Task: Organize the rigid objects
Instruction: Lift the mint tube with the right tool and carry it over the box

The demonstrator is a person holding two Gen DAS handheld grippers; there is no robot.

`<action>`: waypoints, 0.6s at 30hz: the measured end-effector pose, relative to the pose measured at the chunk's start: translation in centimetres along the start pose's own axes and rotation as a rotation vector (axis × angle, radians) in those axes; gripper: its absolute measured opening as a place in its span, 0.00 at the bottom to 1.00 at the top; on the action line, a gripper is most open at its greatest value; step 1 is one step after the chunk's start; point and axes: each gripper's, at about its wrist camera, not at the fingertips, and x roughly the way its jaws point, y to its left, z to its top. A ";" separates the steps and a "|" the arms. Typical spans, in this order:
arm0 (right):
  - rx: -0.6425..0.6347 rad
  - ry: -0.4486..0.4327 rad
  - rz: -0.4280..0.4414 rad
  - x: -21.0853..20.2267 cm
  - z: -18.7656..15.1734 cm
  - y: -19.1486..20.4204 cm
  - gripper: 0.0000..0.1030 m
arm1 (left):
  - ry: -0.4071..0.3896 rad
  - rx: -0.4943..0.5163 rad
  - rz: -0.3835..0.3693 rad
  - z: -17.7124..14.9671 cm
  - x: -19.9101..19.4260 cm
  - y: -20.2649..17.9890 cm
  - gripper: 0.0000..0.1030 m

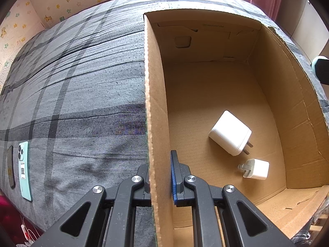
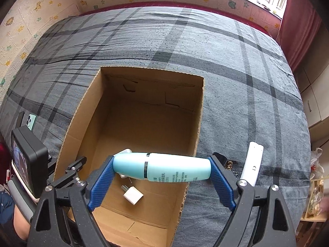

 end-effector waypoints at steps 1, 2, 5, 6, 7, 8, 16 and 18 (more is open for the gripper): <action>-0.005 0.007 0.004 0.4 0.2 0.2 0.88 | -0.001 0.002 0.001 0.0 0.0 0.0 0.12; -0.013 0.015 0.010 0.8 0.4 0.4 0.88 | -0.002 0.005 0.004 -0.1 0.0 -0.1 0.12; -0.042 0.040 0.023 2.1 1.1 1.1 0.88 | -0.002 0.002 0.002 -0.1 0.0 -0.1 0.12; -0.053 0.052 0.025 2.6 1.4 1.4 0.88 | -0.001 0.001 -0.001 0.0 0.0 0.0 0.12; -0.064 0.060 0.026 3.1 1.6 1.6 0.88 | 0.000 0.003 -0.001 0.0 0.0 0.0 0.12; -0.076 0.068 0.027 3.5 1.9 1.9 0.88 | 0.000 0.004 0.000 0.0 0.0 0.0 0.12; -0.144 0.165 0.038 8.4 3.2 3.7 0.88 | -0.004 0.000 -0.011 -0.1 0.0 0.2 0.12; -0.151 0.188 0.030 9.6 3.3 3.9 0.88 | -0.005 -0.005 -0.012 -0.1 0.0 0.3 0.12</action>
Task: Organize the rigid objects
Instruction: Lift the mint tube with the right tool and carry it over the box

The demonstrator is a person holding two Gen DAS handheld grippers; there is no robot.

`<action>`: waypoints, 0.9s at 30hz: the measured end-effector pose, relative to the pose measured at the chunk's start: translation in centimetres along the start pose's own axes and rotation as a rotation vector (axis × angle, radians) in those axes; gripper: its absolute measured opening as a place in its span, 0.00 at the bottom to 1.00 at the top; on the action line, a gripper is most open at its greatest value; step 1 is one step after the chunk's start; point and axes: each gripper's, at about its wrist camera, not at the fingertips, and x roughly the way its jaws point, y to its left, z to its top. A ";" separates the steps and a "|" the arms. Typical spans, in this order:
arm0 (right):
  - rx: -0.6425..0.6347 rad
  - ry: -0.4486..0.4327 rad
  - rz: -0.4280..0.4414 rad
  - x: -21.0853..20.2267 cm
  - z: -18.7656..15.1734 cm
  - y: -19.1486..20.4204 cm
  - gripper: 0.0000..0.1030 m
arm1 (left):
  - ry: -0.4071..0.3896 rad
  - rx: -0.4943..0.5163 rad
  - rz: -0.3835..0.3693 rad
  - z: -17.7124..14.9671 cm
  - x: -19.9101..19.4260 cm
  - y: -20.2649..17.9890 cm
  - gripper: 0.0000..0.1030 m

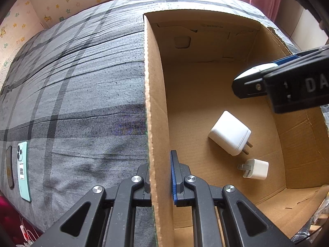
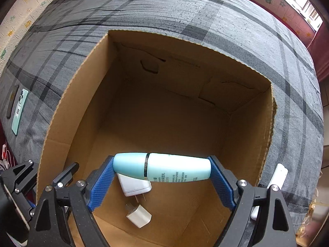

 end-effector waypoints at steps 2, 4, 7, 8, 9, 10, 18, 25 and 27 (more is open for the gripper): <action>-0.002 0.020 -0.007 1.1 0.3 0.0 0.88 | -0.001 0.003 0.002 0.0 0.1 0.0 0.12; -0.016 0.023 -0.048 1.7 0.5 0.1 0.88 | 0.001 0.005 0.005 0.1 0.1 -0.1 0.12; -0.034 0.018 -0.080 2.1 0.7 0.4 0.88 | 0.005 0.004 0.003 0.2 0.1 -0.1 0.12; -0.035 0.017 -0.083 2.1 0.7 0.5 0.88 | 0.007 0.001 0.000 0.2 0.2 0.0 0.12; -0.035 0.010 -0.089 2.1 0.8 0.6 0.88 | 0.007 0.001 0.000 0.3 0.2 0.0 0.12; -0.039 0.001 -0.093 1.9 0.8 0.7 0.88 | 0.007 0.001 -0.001 0.3 0.2 0.0 0.12; -0.063 0.019 -0.069 3.0 1.9 1.7 0.88 | 0.006 -0.003 -0.006 0.2 0.2 0.2 0.12; -0.057 0.052 -0.040 4.4 2.4 1.6 0.88 | 0.005 0.001 -0.004 0.1 0.1 0.0 0.12; -0.052 0.054 -0.039 4.7 2.7 1.3 0.88 | 0.005 -0.002 -0.007 0.1 0.1 0.1 0.12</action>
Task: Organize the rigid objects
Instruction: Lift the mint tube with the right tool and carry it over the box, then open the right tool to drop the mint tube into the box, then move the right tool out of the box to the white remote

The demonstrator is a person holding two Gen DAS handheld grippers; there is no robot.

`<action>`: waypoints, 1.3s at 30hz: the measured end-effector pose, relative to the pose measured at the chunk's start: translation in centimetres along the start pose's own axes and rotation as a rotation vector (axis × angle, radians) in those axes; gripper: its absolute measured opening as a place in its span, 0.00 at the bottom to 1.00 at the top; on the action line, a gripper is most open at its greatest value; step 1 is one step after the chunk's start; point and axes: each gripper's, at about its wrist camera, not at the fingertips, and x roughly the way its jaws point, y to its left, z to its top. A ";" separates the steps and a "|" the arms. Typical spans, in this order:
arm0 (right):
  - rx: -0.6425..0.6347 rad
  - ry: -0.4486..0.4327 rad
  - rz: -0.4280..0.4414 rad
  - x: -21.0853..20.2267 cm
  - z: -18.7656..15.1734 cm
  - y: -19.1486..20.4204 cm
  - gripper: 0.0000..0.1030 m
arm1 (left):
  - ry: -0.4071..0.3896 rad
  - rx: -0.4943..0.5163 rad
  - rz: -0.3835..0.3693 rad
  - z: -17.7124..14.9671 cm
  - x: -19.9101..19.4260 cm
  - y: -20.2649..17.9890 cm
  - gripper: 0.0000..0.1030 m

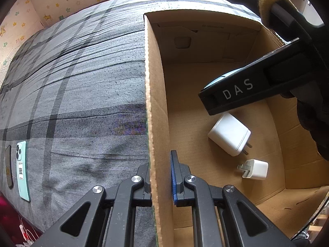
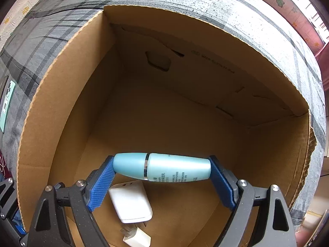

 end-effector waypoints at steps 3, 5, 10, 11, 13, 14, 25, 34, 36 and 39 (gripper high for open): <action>0.000 0.011 0.000 0.6 0.1 -0.5 0.88 | 0.001 -0.003 -0.004 0.0 0.0 0.1 0.12; 0.000 0.018 0.004 0.8 0.1 -0.4 0.88 | 0.002 -0.001 -0.003 0.1 0.0 0.1 0.12; -0.002 0.002 0.013 0.2 0.1 -0.4 0.88 | 0.001 0.000 0.001 0.1 0.0 0.0 0.12; -0.004 -0.006 0.013 -0.1 0.1 -0.5 0.88 | 0.001 -0.001 -0.001 0.1 0.1 0.0 0.12; -0.004 -0.024 0.013 -0.7 0.1 -0.5 0.91 | 0.000 -0.001 0.001 0.1 0.0 0.0 0.12; -0.004 -0.032 0.013 -1.0 0.0 -0.6 0.92 | -0.001 -0.001 0.001 0.1 -0.1 0.0 0.12; 0.016 -0.127 -0.026 -5.7 -1.8 -1.5 0.92 | -0.004 -0.007 -0.002 -0.1 -0.1 0.1 0.12; 0.066 -0.190 -0.053 -9.2 -3.4 -2.7 0.92 | -0.002 -0.015 -0.005 0.0 -0.2 0.0 0.12; 0.080 -0.201 -0.059 -10.0 -4.0 -3.3 0.92 | -0.001 -0.022 -0.011 0.0 -0.1 0.2 0.12; 0.100 -0.216 -0.070 -11.1 -4.7 -4.5 0.92 | -0.002 -0.018 -0.006 0.1 -0.1 0.2 0.12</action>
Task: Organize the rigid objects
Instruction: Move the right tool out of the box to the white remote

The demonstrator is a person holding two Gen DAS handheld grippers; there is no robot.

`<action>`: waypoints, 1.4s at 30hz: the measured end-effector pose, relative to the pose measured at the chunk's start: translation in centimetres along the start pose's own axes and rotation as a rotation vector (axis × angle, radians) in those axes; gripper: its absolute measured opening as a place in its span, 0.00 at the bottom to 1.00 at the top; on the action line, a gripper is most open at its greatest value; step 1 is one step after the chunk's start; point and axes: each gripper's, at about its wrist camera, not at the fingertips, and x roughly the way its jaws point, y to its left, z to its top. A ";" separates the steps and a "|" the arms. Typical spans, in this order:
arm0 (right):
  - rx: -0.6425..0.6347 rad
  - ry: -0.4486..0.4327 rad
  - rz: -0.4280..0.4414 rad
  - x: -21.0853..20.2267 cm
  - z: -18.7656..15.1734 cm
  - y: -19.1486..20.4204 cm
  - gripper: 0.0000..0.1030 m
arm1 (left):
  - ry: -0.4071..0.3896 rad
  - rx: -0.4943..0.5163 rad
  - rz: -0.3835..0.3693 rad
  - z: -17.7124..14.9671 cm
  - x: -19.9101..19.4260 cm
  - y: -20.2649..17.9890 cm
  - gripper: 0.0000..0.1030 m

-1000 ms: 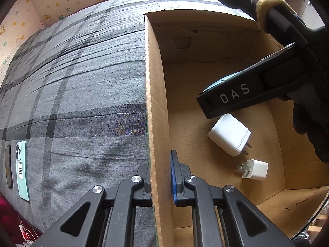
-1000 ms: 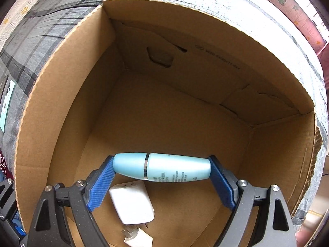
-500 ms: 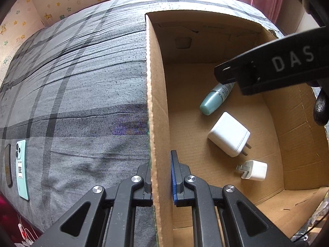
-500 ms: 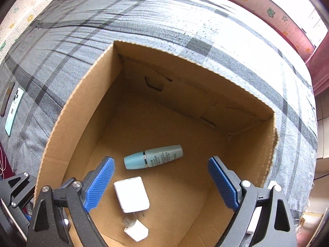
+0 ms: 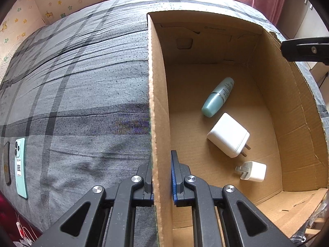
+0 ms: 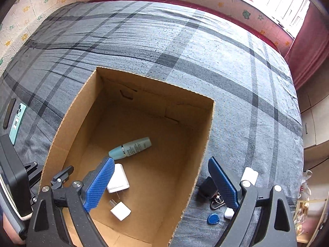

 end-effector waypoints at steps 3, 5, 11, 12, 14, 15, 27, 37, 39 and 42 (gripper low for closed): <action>0.020 -0.015 -0.015 -1.3 -0.6 -1.5 0.92 | 0.000 0.002 0.003 0.0 0.0 0.0 0.12; 0.034 -0.020 -0.022 -1.8 -0.9 -2.3 0.92 | 0.001 0.006 0.008 0.0 0.0 -0.1 0.12; 0.092 -0.036 -0.044 -3.2 -2.1 -5.3 0.92 | 0.002 0.014 0.020 0.0 -0.2 -0.5 0.12; 0.101 -0.038 -0.048 -3.4 -2.3 -5.8 0.92 | 0.002 0.012 0.019 0.0 -0.2 -0.5 0.12; 0.121 -0.042 -0.057 -3.7 -2.8 -6.7 0.92 | 0.003 0.010 0.019 0.0 -0.2 -0.5 0.12; 0.129 -0.042 -0.061 -3.8 -3.1 -7.2 0.92 | 0.003 0.010 0.019 0.0 -0.2 -0.5 0.12; 0.259 0.013 -0.097 -1.9 -7.5 -12.3 0.92 | 0.002 0.005 0.018 -0.1 0.0 -0.3 0.12; 0.371 0.074 -0.116 2.9 -9.6 -16.8 0.92 | 0.000 0.010 0.025 -0.1 -0.1 -0.6 0.12; 0.384 0.093 -0.124 4.1 -10.0 -17.5 0.92 | 0.001 0.015 0.031 -0.1 -0.1 -0.7 0.12; 0.399 0.108 -0.131 5.5 -10.5 -18.5 0.92 | 0.002 0.016 0.031 -0.1 -0.1 -0.7 0.12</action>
